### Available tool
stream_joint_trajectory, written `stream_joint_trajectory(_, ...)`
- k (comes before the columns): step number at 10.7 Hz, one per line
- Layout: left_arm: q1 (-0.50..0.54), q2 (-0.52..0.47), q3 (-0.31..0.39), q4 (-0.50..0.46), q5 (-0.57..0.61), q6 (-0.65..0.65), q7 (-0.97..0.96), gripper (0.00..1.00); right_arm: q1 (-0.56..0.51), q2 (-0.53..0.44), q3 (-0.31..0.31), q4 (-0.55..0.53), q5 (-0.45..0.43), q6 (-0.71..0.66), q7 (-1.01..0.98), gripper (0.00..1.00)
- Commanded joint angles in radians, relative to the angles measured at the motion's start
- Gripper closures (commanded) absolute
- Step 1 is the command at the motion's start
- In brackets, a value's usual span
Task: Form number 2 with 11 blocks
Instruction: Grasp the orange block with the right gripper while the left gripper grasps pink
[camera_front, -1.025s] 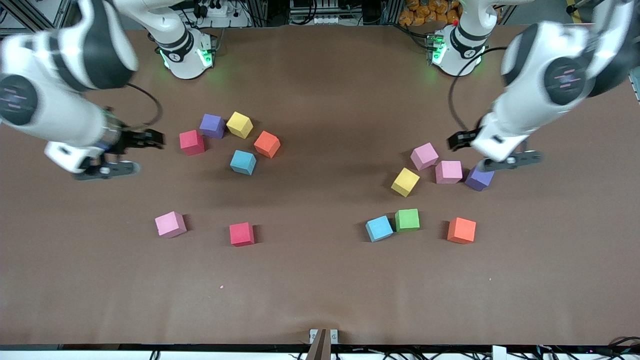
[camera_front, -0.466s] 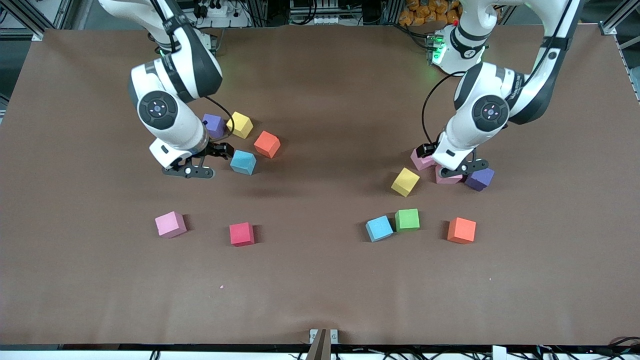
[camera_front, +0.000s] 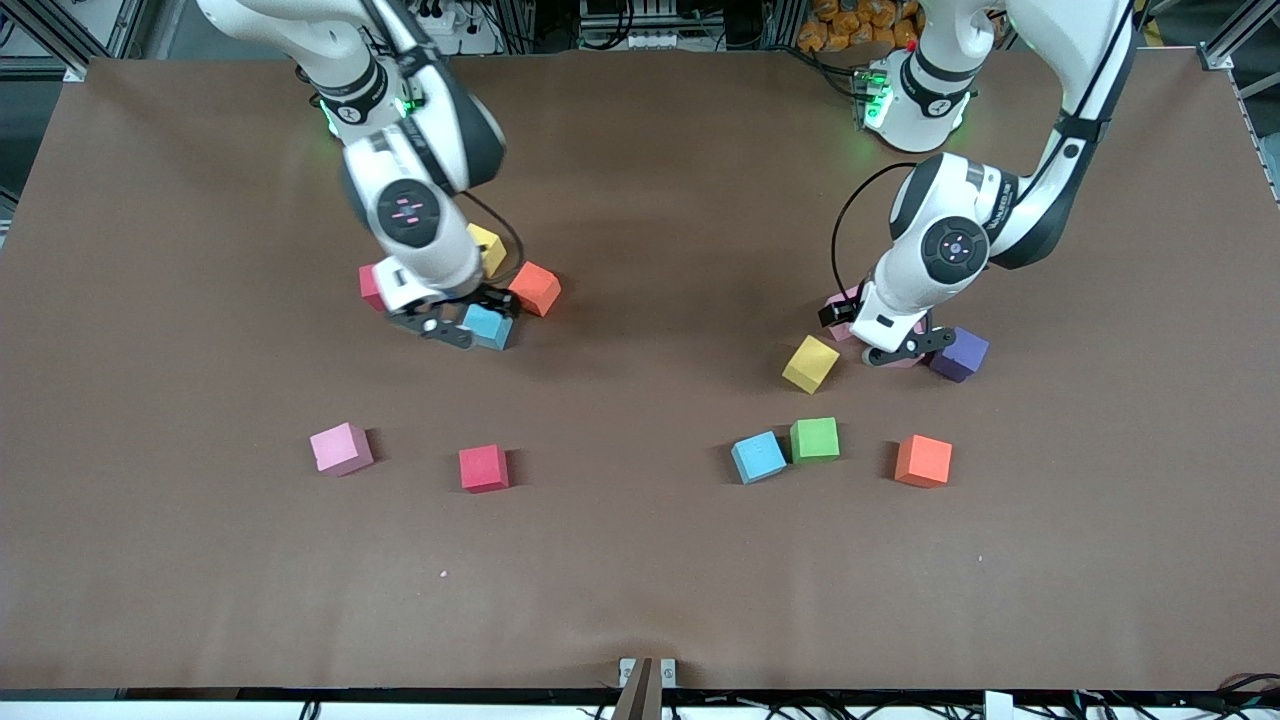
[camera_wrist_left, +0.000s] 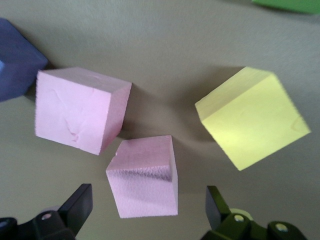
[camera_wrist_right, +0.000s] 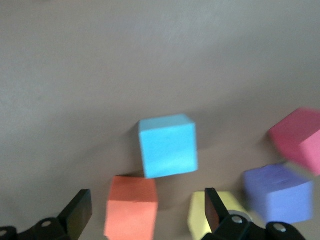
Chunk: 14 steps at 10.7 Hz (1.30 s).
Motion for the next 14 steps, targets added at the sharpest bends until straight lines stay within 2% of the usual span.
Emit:
stream_joint_trajectory(1,-0.007,0.000,0.000,-0.020,-0.014,0.021,-0.049,0.00,0.037,-0.001,-0.004,-0.080,0.027,0.111,0.129,0.00)
stream_joint_trajectory(3,-0.009,0.018,0.000,-0.022,-0.014,0.023,-0.063,0.00,0.056,0.001,-0.004,-0.103,0.137,0.156,0.146,0.00)
stream_joint_trajectory(5,-0.009,0.041,0.002,-0.025,-0.010,0.024,-0.065,0.00,0.061,0.011,-0.004,-0.105,0.203,0.173,0.146,0.00)
stream_joint_trajectory(8,-0.007,0.060,0.002,-0.025,-0.008,0.024,-0.065,0.01,0.105,0.024,-0.006,-0.185,0.222,0.303,0.146,0.00)
stream_joint_trajectory(10,-0.006,0.077,0.003,-0.022,-0.005,0.024,-0.065,0.16,0.111,0.042,-0.006,-0.186,0.220,0.305,0.146,0.00)
stream_joint_trajectory(12,-0.006,0.080,0.003,-0.020,-0.005,0.024,-0.065,0.50,0.130,0.060,-0.007,-0.186,0.222,0.308,0.148,0.00)
stream_joint_trajectory(14,-0.007,0.072,0.002,-0.011,-0.004,0.023,-0.063,0.73,0.133,0.079,-0.007,-0.186,0.222,0.325,0.148,0.00)
